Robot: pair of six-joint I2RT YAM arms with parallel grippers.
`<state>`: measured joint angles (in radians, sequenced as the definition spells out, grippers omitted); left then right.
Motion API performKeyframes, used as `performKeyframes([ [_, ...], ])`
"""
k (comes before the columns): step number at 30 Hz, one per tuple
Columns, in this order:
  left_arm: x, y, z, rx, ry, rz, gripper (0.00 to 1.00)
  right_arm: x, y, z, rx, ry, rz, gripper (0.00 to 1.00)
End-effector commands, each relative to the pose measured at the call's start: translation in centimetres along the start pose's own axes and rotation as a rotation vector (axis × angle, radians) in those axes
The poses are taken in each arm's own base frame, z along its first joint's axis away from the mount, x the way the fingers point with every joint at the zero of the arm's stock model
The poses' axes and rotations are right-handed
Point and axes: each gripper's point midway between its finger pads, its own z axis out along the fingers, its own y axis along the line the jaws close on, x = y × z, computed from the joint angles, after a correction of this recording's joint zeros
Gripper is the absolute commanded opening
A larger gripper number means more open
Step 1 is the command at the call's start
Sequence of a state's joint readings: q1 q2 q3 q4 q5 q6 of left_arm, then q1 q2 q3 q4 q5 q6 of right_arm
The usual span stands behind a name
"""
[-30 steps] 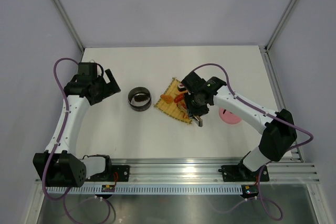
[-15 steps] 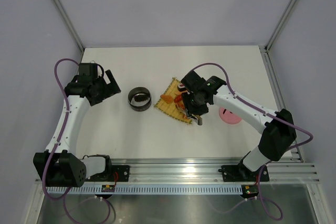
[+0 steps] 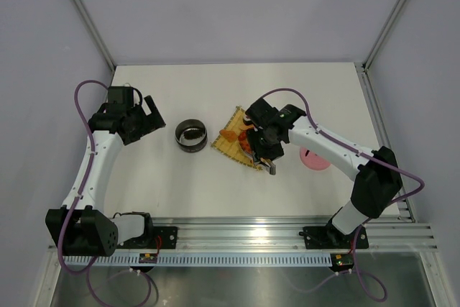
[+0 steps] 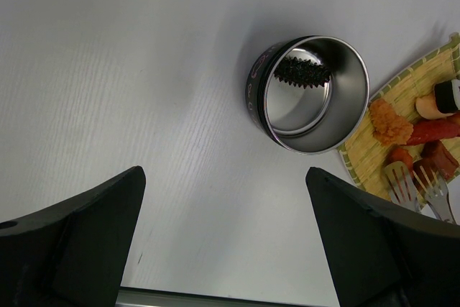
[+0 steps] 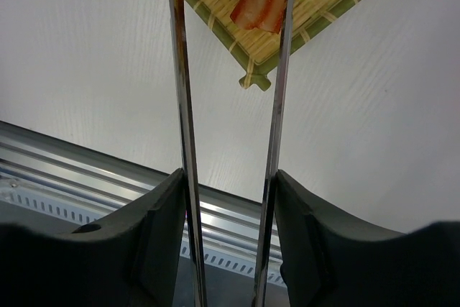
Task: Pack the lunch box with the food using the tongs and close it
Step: Pick up the fake food from the plate.
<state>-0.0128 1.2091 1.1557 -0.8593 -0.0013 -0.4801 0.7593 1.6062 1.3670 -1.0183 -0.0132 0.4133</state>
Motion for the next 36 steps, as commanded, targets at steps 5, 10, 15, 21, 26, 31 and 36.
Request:
performKeyframes([
  [5,-0.5,-0.7,0.0,0.043,-0.021,-0.01,0.99,-0.3,0.7,-0.2,-0.015,0.001,-0.042,0.59],
  [10,-0.6,-0.7,-0.2,0.045,-0.028,-0.008,0.99,-0.3,0.5,-0.1,-0.003,0.006,-0.057,0.52],
  [15,-0.4,-0.7,-0.3,0.045,-0.03,-0.01,0.99,-0.5,0.6,-1.2,-0.008,-0.019,-0.061,0.34],
  [21,-0.4,-0.6,-0.6,0.046,-0.035,-0.009,0.99,-1.2,1.1,-3.5,-0.03,-0.073,-0.06,0.24],
  [26,-0.4,-0.5,-0.7,0.043,-0.036,-0.008,0.99,-2.2,1.2,-5.4,-0.037,-0.14,-0.055,0.22],
  [31,-0.3,-0.5,-0.7,0.043,-0.036,-0.008,0.99,-3.0,1.5,-6.7,-0.048,-0.185,-0.047,0.22],
  [36,-0.4,-0.5,-0.9,0.044,-0.041,-0.008,0.99,-4.2,2.1,-7.7,-0.071,-0.227,-0.042,0.22],
])
